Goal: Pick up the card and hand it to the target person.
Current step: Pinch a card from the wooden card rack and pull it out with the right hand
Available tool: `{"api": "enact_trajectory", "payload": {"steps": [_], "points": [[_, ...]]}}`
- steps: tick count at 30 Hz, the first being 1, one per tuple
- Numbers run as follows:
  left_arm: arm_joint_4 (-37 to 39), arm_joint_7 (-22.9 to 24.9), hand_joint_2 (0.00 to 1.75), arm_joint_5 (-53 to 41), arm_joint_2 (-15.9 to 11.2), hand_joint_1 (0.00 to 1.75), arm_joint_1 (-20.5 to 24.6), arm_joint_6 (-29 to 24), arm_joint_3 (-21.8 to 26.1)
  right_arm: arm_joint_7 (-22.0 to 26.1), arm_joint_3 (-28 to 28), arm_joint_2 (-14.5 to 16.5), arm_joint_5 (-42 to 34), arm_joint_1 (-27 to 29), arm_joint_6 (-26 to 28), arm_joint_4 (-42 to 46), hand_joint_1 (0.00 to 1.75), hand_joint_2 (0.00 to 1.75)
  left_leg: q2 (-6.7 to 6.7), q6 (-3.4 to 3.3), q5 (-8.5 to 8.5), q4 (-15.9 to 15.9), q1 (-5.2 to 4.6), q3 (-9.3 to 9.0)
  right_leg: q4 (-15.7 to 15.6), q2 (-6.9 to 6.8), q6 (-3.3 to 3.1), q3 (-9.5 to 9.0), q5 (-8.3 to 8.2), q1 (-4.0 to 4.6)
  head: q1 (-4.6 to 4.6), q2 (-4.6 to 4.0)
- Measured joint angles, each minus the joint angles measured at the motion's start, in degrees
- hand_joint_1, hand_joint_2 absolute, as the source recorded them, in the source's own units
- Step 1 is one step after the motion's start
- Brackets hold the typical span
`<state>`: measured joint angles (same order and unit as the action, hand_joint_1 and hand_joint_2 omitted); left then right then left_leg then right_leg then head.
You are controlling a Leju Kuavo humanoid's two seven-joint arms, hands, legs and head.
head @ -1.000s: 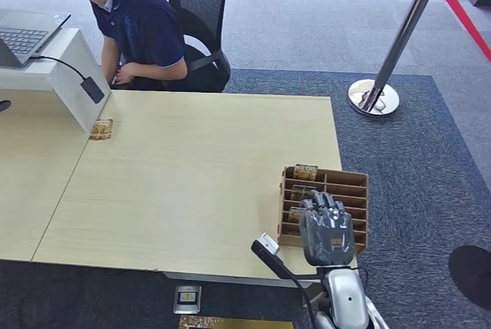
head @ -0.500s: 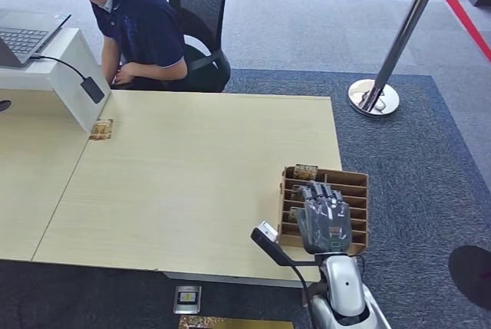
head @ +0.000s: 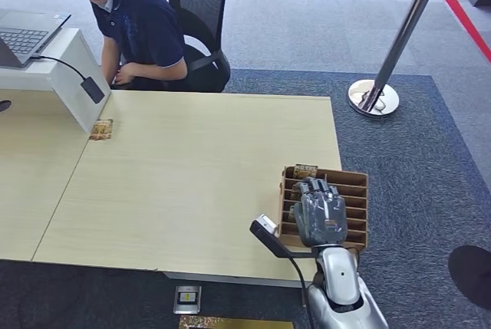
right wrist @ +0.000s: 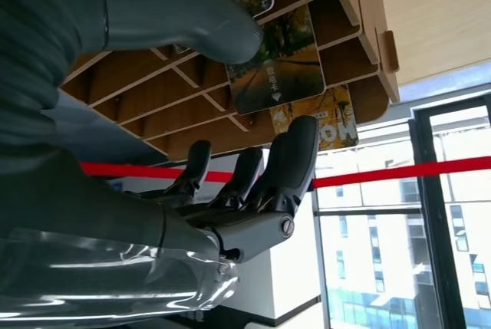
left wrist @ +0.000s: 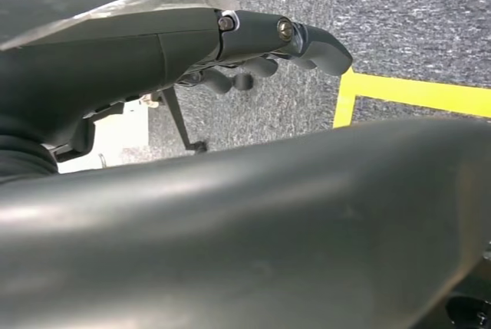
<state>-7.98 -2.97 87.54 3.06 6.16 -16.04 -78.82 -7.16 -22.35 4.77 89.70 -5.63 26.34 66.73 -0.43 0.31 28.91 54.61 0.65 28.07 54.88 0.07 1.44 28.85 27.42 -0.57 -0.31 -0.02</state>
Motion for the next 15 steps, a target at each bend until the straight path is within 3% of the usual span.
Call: {"api": "enact_trajectory", "payload": {"steps": [15], "points": [[0.0,-0.18,0.0,0.0,0.0,0.0,-0.08,-0.08,0.17,-5.85,-0.46,-1.95,0.24,5.19,-1.26,8.07,0.72,1.75,0.0,0.0,0.0,0.0,0.0,0.02,0.0,0.0,0.0,0.01,-0.01,0.0,0.0,0.0]]}}
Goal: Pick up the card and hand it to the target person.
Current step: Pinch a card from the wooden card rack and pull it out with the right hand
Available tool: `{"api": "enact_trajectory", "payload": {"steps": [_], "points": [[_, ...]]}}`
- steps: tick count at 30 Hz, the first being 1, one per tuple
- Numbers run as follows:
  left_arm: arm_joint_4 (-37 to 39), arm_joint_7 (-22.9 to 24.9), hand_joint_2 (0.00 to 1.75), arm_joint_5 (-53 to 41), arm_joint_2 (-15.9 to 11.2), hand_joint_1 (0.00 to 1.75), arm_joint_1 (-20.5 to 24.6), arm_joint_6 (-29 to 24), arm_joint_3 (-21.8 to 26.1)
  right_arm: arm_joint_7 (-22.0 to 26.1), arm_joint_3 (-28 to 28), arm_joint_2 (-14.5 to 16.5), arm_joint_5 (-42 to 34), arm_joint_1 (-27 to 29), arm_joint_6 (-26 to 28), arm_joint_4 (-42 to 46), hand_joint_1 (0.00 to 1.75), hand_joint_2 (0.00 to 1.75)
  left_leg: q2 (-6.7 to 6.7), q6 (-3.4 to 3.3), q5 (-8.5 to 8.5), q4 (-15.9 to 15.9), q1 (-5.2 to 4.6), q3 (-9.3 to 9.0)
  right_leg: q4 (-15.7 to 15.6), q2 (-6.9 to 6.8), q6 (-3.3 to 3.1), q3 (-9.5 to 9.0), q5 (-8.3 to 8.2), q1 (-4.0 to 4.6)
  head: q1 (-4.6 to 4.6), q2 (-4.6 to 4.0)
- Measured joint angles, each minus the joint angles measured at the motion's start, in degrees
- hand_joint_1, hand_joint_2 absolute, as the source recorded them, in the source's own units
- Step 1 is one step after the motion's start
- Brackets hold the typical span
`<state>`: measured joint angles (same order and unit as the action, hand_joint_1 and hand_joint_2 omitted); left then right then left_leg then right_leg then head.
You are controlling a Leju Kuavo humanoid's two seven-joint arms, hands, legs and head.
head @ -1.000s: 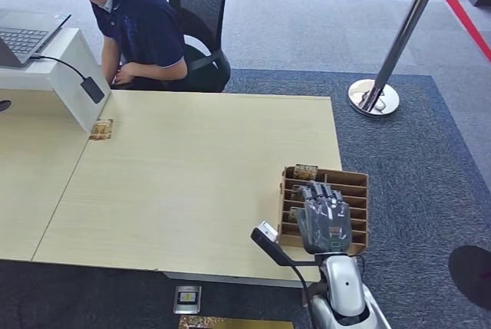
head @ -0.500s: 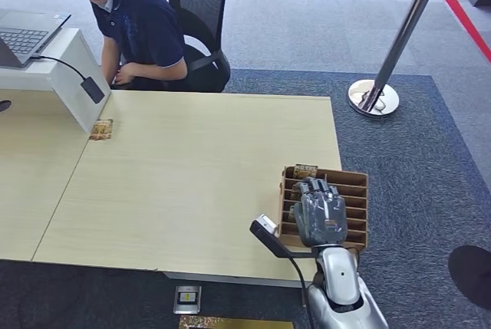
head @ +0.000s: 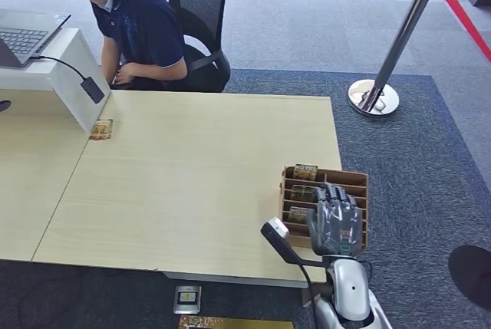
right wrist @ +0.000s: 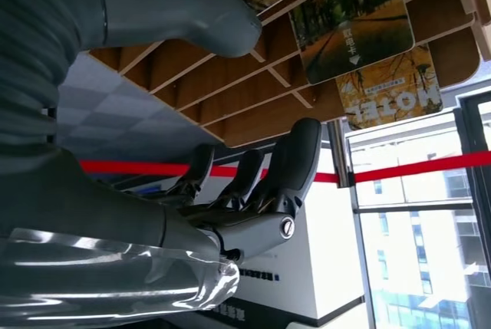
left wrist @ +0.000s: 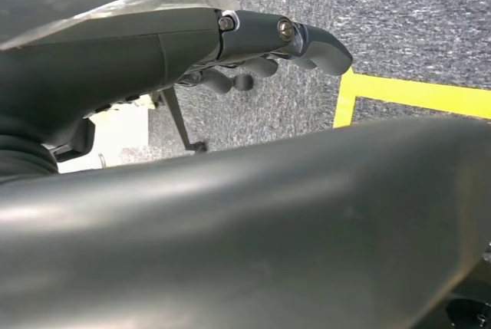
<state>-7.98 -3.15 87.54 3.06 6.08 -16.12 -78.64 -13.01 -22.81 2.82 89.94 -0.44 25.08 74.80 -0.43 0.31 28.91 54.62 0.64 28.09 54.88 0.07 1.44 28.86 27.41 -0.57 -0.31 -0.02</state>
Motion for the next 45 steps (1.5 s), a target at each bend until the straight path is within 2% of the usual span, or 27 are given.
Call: {"api": "enact_trajectory", "payload": {"steps": [5,16,30,45], "points": [[0.0,-0.05,0.0,0.0,0.0,0.0,0.01,0.28,0.0,0.11,-0.72,-0.64,0.0,1.38,-1.02,2.46,0.72,1.75,0.0,0.0,0.0,0.0,0.0,0.0,0.0,0.0,0.0,0.0,0.0,0.0,0.0,0.01],[0.0,-0.37,0.0,0.0,0.0,0.0,0.03,0.43,-0.02,2.75,-1.24,-0.49,0.0,1.9,-0.76,2.09,0.74,1.75,0.0,0.0,-0.01,0.0,0.0,0.0,0.0,0.0,-0.01,0.0,-0.01,0.0,0.0,0.01],[0.0,0.11,0.0,0.0,0.0,0.0,0.06,0.36,-0.02,3.3,-1.15,0.57,-0.01,2.04,-0.81,0.04,0.79,1.75,0.0,0.0,-0.01,0.0,0.0,0.01,0.0,0.0,-0.01,0.0,-0.01,0.0,0.0,0.0],[0.0,0.11,0.0,-0.11,-0.02,0.0,0.15,0.54,-0.42,4.13,1.02,2.03,-0.03,1.92,-0.84,-1.5,0.73,1.75,0.0,0.0,-0.01,0.0,0.0,0.01,0.0,0.0,-0.01,0.0,-0.02,0.0,0.0,0.0]]}}
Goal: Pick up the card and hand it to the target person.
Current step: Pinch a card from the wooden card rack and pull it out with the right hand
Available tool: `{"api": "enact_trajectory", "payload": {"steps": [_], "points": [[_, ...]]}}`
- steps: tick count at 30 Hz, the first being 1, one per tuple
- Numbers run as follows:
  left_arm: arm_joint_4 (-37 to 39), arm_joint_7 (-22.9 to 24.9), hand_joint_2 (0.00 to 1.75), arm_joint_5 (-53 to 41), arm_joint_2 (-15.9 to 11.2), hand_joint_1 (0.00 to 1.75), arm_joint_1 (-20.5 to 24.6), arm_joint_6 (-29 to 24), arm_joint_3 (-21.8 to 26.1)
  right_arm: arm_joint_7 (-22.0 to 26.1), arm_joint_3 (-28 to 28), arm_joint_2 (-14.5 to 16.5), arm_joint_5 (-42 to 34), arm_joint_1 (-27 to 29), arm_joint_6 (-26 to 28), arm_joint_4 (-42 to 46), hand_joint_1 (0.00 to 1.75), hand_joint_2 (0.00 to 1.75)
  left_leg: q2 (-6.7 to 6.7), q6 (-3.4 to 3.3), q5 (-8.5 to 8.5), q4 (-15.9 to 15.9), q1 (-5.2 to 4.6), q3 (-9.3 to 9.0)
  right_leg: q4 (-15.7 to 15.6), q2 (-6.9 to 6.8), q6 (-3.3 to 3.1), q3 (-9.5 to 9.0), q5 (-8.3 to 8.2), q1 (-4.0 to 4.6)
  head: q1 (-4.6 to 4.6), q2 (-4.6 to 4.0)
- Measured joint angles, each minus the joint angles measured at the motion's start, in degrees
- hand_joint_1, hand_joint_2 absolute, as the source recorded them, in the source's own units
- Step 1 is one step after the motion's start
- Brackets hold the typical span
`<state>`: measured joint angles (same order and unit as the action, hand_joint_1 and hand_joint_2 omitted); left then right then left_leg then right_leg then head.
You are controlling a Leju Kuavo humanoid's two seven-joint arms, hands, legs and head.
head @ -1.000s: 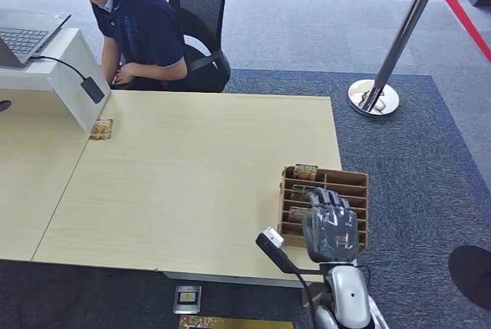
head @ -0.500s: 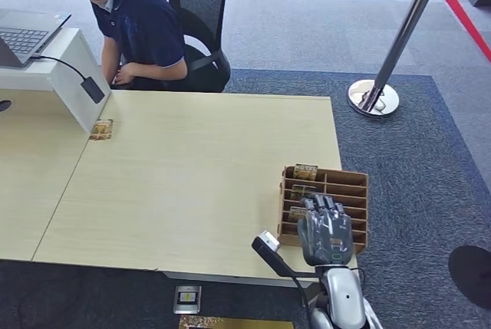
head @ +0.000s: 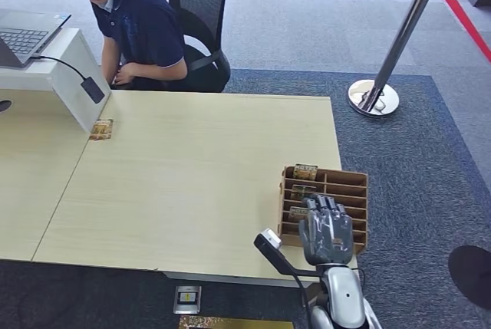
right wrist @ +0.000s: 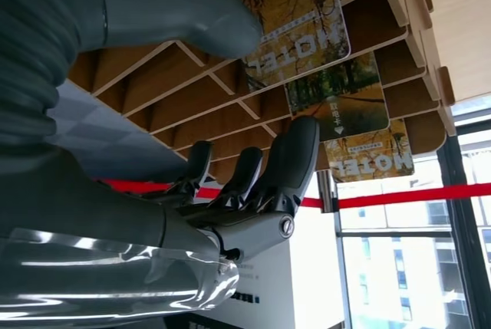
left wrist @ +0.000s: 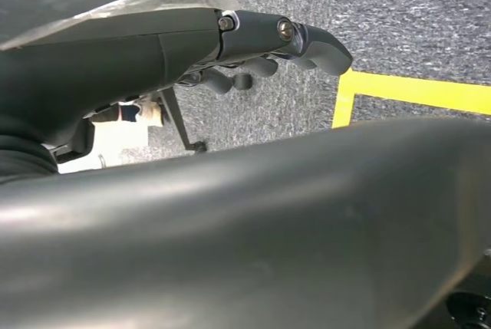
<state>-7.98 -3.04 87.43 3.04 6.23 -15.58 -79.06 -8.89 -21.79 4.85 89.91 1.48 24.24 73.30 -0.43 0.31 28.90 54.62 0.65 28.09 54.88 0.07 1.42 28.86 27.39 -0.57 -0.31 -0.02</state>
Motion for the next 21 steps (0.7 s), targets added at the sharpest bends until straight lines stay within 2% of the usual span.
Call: {"api": "enact_trajectory", "payload": {"steps": [21], "points": [[0.0,0.0,0.0,0.05,0.02,0.0,0.09,-0.36,0.0,2.03,2.04,1.1,0.01,-2.47,-0.06,-3.5,0.82,1.75,0.0,0.0,0.0,0.0,0.0,0.0,0.0,0.0,0.0,0.0,0.0,0.0,0.0,0.0]]}}
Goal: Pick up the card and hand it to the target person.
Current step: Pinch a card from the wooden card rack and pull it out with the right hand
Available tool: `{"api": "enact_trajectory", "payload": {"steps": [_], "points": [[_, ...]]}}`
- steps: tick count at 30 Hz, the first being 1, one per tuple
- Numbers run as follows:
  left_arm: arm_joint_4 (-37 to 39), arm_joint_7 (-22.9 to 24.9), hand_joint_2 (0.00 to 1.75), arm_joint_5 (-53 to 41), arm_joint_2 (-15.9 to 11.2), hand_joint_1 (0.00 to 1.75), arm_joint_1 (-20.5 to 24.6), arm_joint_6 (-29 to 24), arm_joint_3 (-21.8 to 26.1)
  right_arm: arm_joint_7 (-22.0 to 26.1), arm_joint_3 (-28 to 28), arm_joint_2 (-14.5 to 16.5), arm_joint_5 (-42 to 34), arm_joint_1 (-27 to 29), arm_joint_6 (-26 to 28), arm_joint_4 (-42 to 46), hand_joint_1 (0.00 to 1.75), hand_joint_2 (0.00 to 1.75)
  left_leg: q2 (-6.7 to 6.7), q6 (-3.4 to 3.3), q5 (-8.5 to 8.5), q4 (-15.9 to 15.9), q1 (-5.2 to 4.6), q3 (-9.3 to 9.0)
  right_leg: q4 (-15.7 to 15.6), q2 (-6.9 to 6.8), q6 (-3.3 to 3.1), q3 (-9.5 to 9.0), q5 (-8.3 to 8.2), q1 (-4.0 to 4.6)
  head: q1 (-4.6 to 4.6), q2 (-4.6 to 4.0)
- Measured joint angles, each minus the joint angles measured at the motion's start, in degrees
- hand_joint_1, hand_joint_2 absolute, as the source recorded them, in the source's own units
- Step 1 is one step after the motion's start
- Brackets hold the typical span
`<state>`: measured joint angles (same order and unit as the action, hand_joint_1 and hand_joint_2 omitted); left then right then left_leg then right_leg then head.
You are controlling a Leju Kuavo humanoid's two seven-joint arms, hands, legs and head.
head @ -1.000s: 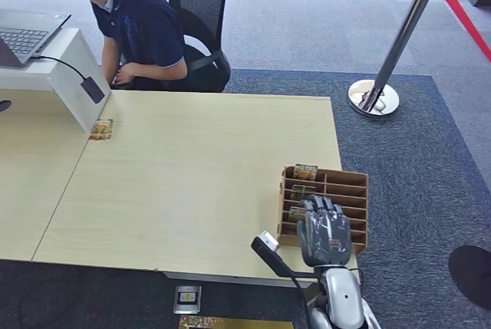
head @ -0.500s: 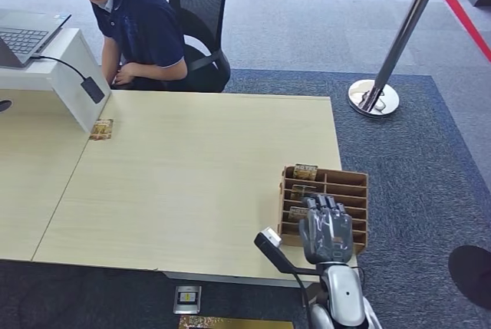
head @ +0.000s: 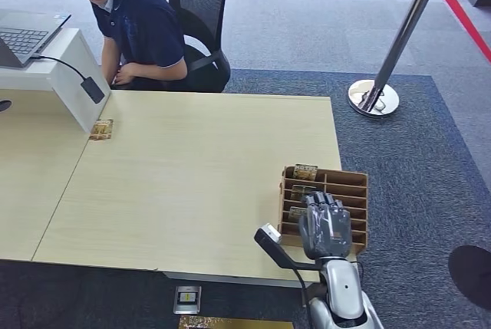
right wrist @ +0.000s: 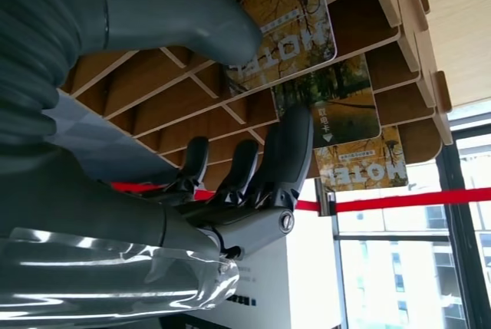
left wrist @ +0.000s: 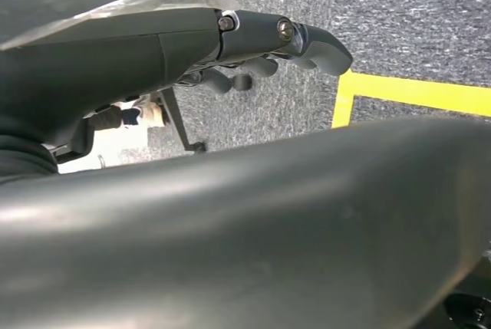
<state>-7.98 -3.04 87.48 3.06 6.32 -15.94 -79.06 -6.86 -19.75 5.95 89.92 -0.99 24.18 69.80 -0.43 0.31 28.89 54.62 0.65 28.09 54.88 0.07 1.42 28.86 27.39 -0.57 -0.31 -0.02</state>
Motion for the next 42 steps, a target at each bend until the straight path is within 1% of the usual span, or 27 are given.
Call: {"api": "enact_trajectory", "payload": {"steps": [10,18,19,20,22,23,25,26,33,38,42], "points": [[0.0,0.0,0.0,0.06,0.02,0.0,0.0,-0.38,0.0,0.39,0.46,0.59,0.0,-0.84,0.04,-2.11,0.81,1.75,0.0,0.0,0.0,0.0,0.0,0.0,0.0,0.0,0.0,0.0,0.0,0.0,0.01,0.0],[0.0,-0.13,0.0,0.06,0.02,0.0,0.0,-0.42,0.0,0.9,0.67,0.75,-0.17,-1.16,0.48,-3.28,0.85,1.75,0.0,0.0,0.0,0.0,0.0,-0.01,0.0,0.0,0.0,0.0,0.0,0.0,0.0,0.0],[0.0,-0.13,0.0,0.06,0.02,0.0,0.0,-0.42,0.0,0.92,0.68,0.79,-0.17,-1.16,0.52,-3.34,0.88,1.75,0.0,0.0,0.0,0.0,0.0,-0.01,0.0,0.0,0.0,0.0,0.0,0.0,0.0,0.0],[0.0,-0.13,0.0,0.06,0.02,0.0,0.0,-0.42,0.0,0.93,0.69,0.84,-0.17,-1.16,0.55,-3.4,1.0,1.75,0.0,0.0,0.0,0.0,0.0,-0.01,0.0,0.0,0.0,0.0,0.0,0.0,0.0,0.0],[0.0,-0.13,0.0,0.06,0.02,0.0,0.0,-0.43,0.0,0.97,0.78,1.0,-0.17,-1.12,0.58,-3.45,1.3,1.75,0.0,0.0,0.0,0.0,0.0,-0.01,0.0,0.0,0.0,0.0,-0.01,0.0,0.0,0.0],[0.0,-0.13,0.0,0.06,0.02,0.0,0.0,-0.43,0.0,0.99,0.87,1.09,-0.17,-1.1,0.58,-3.45,1.51,1.75,0.0,0.0,-0.01,0.0,0.0,-0.02,0.0,0.0,0.0,0.0,-0.01,0.0,0.0,-0.01],[0.0,-0.13,0.0,0.06,0.03,0.0,0.0,-0.43,0.0,1.04,1.09,1.29,-0.15,-1.06,0.63,-3.42,1.68,1.75,0.0,0.0,-0.01,0.0,0.0,-0.02,0.0,0.0,0.0,0.0,-0.01,0.0,0.0,-0.01],[0.0,-0.13,0.0,0.06,0.03,0.0,0.0,-0.43,0.0,1.06,1.17,1.38,-0.1,-1.03,0.66,-3.4,1.74,1.75,0.0,0.01,-0.01,0.0,0.0,-0.02,0.0,0.0,0.0,0.0,-0.01,0.0,0.0,-0.01],[0.0,-0.12,0.0,0.06,0.02,0.0,0.0,-0.43,-0.04,0.79,1.59,1.57,0.0,-0.71,1.17,-3.06,1.75,1.75,0.0,0.0,-0.01,0.0,0.0,-0.02,0.0,0.0,0.0,0.0,-0.01,0.0,0.0,0.0],[0.0,-0.11,0.0,0.06,0.02,0.0,0.0,-0.43,-0.04,-0.74,1.51,1.25,0.0,-0.01,1.74,-1.45,1.75,1.75,0.0,0.0,-0.02,0.0,0.0,-0.01,0.0,0.0,0.0,0.0,-0.02,0.0,0.0,0.01],[0.0,-0.16,0.0,0.07,0.02,0.0,0.0,-0.43,-0.04,-2.73,0.33,0.15,0.0,1.01,2.09,1.74,1.75,1.75,0.0,0.0,-0.02,0.0,0.0,0.0,0.0,0.0,0.0,0.01,-0.02,0.0,0.0,0.0]]}}
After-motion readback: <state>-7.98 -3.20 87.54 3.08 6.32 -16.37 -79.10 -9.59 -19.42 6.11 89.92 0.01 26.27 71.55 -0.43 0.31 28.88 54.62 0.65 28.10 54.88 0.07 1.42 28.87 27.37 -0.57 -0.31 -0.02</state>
